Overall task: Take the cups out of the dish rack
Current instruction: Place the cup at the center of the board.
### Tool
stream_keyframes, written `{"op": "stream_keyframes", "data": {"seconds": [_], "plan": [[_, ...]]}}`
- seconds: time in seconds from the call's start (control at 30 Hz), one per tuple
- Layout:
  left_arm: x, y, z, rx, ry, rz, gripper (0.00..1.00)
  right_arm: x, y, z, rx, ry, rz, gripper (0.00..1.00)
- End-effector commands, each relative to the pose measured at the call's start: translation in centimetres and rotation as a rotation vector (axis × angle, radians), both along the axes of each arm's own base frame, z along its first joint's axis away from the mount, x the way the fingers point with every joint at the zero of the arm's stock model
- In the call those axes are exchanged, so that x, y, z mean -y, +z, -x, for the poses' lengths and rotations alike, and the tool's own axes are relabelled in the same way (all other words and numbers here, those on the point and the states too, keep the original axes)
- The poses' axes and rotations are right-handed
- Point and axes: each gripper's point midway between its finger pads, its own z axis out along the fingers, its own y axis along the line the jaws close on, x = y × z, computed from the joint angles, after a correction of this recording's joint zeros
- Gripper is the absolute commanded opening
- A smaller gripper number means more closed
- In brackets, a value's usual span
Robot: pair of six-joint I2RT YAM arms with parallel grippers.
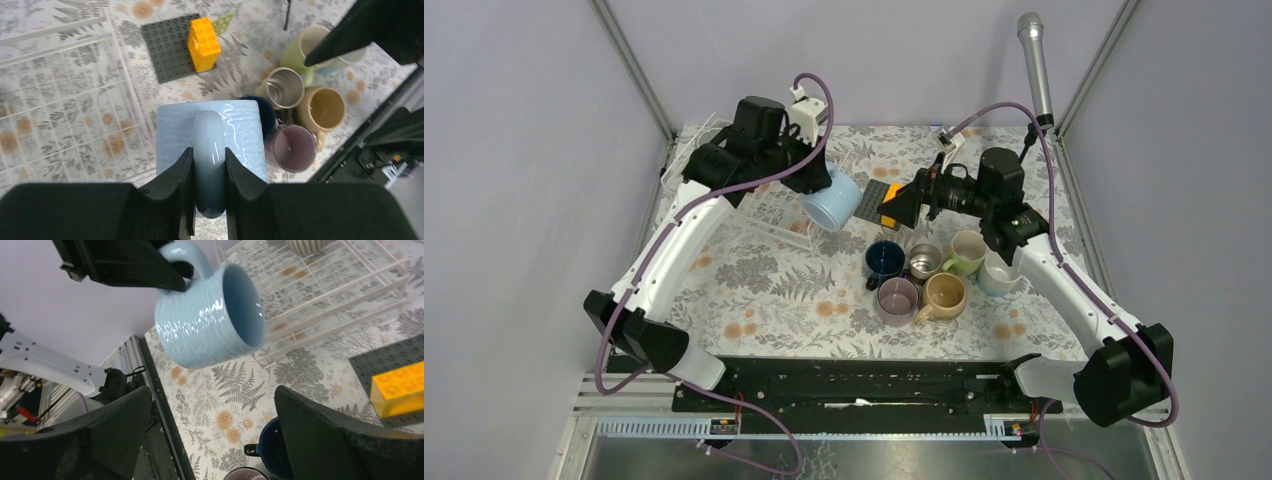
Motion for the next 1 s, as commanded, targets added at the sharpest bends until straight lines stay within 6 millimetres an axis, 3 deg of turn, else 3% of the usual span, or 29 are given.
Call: {"op": "stream_keyframes", "data": {"seconds": [0.0,0.2,0.43,0.97], "plan": [[2.2,4.8,2.4,0.131,-0.147,0.135,0.0,-0.8,4.0,1.6,0.108,0.141,-0.082,1.0],[3.6,5.2,4.6,0.118,-0.237,0.169,0.0,-1.3,4.5,2.9,0.099,0.224,-0.122,1.0],[4.7,5.7,6.3,0.115,-0.301,0.19,0.0,-1.5,3.9,2.9,0.072,0.25,-0.126,1.0],[6.0,6.4,7.4,0.141,-0.368,0.227,0.0,-2.1,3.9,4.6,0.002,0.367,-0.211,1.0]]}}
